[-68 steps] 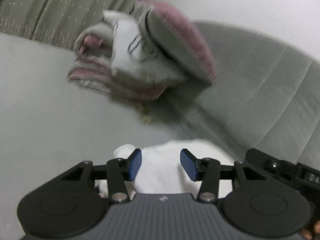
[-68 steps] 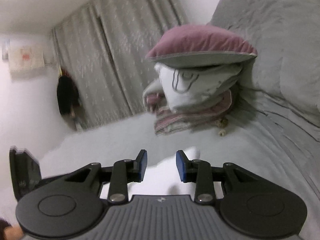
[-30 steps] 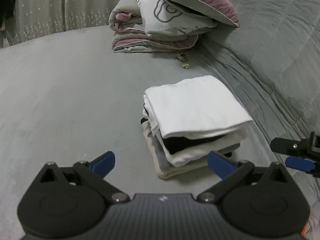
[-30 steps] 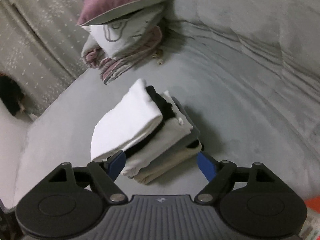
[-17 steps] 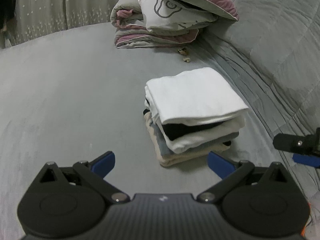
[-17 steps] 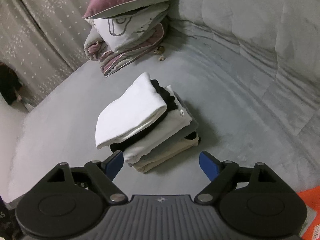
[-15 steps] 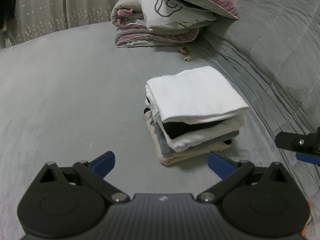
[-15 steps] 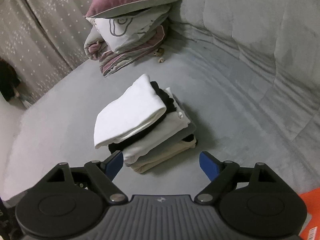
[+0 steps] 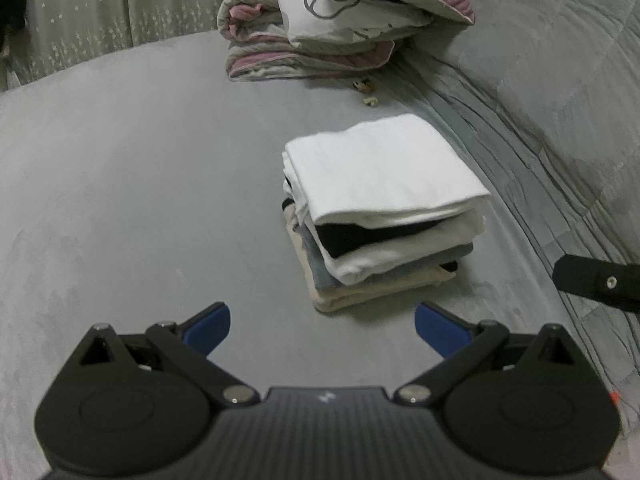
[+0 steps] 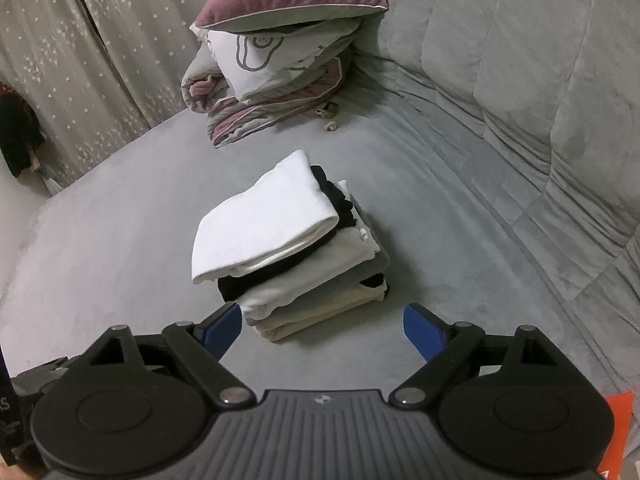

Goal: Fold clothes

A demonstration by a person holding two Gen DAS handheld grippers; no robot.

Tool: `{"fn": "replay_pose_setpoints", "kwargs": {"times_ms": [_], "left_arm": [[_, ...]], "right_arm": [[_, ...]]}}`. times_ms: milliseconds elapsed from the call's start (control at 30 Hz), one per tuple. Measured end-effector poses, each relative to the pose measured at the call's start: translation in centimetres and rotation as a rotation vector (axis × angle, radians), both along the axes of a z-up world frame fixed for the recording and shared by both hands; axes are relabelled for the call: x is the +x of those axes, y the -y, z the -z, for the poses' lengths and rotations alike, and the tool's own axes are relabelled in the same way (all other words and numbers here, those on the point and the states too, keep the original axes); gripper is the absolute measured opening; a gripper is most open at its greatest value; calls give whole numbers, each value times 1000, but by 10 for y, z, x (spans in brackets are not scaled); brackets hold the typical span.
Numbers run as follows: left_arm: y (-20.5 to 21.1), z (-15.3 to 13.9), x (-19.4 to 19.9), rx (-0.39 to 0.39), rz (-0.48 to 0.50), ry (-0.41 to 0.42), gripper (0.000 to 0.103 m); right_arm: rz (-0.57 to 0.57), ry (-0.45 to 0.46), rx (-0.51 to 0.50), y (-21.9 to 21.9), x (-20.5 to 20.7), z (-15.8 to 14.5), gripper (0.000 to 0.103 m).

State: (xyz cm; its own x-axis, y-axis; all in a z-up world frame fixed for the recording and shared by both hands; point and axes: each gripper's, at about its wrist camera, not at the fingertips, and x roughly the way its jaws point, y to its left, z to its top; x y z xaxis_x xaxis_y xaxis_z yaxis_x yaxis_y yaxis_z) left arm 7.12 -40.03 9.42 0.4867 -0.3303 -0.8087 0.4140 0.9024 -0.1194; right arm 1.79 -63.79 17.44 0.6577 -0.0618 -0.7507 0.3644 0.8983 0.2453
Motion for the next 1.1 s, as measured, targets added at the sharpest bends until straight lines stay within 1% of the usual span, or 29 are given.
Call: {"fn": "replay_pose_setpoints", "kwargs": {"times_ms": [233,500,667,1100], "left_arm": [[3,1,-5,16,8,4,103],[3,0,-7,28,11,1,103],[3,1,-9,48,15,1,103],[4,0,-12,55,22,6,103]], "right_arm": [[-14,5,-22,-2,0,-2,89],[-18,6,-15,-4,0,-3,90],[-20,8,-19,-6,0,-4,90],[-25,4,-23,-11,0,-5,90]]}}
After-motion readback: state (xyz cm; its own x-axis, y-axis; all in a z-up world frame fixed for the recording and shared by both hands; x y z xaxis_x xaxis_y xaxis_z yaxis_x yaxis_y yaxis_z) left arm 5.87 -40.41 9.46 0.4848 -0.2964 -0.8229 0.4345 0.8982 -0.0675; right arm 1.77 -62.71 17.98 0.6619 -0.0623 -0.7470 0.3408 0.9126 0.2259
